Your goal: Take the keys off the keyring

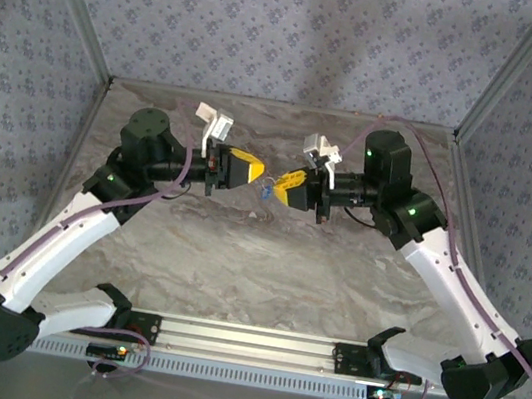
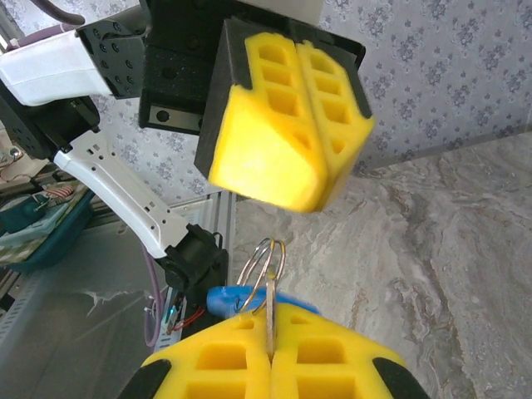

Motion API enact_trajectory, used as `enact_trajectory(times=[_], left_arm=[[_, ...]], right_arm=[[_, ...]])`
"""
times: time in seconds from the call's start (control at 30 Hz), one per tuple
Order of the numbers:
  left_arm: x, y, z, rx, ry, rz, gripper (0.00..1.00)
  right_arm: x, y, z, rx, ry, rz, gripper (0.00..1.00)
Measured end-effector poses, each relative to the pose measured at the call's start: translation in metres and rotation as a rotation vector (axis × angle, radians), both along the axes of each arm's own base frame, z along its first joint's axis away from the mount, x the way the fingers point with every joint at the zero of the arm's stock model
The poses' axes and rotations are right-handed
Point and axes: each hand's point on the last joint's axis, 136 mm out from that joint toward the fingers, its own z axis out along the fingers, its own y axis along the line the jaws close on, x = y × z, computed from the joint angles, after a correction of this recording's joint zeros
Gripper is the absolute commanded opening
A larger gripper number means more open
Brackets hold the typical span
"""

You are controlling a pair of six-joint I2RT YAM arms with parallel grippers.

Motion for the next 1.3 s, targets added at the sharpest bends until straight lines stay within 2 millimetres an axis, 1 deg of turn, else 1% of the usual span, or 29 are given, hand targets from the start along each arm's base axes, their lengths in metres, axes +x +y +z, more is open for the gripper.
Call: enact_trajectory(times=[0.1, 0.23, 0.37, 0.53, 0.63, 0.73, 0.93, 1.13, 1.27, 1.3], left_arm=[[0.004, 0.002, 0.0, 0.001, 0.001, 0.019, 0.34], [0.005, 0.002, -0.002, 0.01, 0.0, 0.026, 0.42], [0.004, 0.002, -0.004, 0.02, 0.002, 0.02, 0.45], [-0.001, 0.001, 0.001, 0.016, -0.014, -0.005, 0.5], [-0.008, -0.001, 0.005, 0.015, -0.024, -0.031, 0.53], [-0.012, -0.005, 0.005, 0.023, -0.029, -0.056, 0.53], [-0.015, -0.01, -0.004, 0.047, -0.018, -0.081, 0.53], [-0.017, -0.014, -0.009, 0.059, -0.013, -0.096, 0.44], [-0.017, -0.014, -0.009, 0.062, -0.018, -0.097, 0.34], [-0.017, -0.014, -0.008, 0.062, -0.02, -0.097, 0.3]], right_arm=[[0.0, -0.001, 0.001, 0.001, -0.001, -0.001, 0.0], [0.0, -0.001, 0.0, -0.001, 0.003, 0.0, 0.0], [0.0, -0.001, -0.002, -0.006, 0.011, -0.001, 0.0], [0.002, 0.0, -0.005, -0.012, 0.023, 0.002, 0.0], [0.002, 0.0, -0.005, -0.012, 0.024, 0.002, 0.0], [0.001, 0.0, -0.004, -0.01, 0.023, 0.005, 0.0], [0.001, 0.0, -0.001, -0.006, 0.016, 0.006, 0.0], [0.001, 0.0, 0.0, -0.005, 0.014, 0.006, 0.0], [0.001, 0.0, 0.0, -0.004, 0.014, 0.007, 0.0], [0.001, 0.0, 0.0, -0.005, 0.015, 0.007, 0.0]])
